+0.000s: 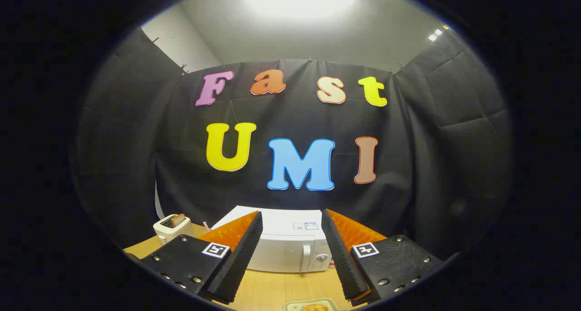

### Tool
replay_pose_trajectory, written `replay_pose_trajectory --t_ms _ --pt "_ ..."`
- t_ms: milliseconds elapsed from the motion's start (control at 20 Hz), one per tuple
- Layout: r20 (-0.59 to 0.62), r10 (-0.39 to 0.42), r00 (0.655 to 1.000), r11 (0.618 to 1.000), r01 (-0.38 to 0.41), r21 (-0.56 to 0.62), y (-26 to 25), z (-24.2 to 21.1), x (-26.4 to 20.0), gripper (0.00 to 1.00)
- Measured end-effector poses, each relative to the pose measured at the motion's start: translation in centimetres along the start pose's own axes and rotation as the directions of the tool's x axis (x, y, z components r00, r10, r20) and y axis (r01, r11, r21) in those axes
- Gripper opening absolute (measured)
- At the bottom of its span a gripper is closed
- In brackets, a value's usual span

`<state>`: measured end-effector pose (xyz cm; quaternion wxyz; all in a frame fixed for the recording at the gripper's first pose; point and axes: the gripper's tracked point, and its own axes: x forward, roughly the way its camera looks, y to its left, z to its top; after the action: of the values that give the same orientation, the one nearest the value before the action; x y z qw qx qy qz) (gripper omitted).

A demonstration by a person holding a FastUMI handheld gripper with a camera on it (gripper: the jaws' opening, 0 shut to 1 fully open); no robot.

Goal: Open the microwave, put the food inside, and close the microwave door.

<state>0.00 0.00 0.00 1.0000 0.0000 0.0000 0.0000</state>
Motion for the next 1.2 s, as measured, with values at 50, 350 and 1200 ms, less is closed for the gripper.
replay_pose_trajectory --t_ms 50,350,1200 --pt "0.001 0.001 1.0 1.0 -0.001 -0.003 0.1 -0.1 0.0 0.84" --pt "0.033 -0.02 0.999 1.0 0.02 -0.019 0.1 0.3 0.0 0.84" --pt "-0.039 -0.016 0.999 1.0 0.016 0.007 -1.6 -7.0 4.8 0.84"
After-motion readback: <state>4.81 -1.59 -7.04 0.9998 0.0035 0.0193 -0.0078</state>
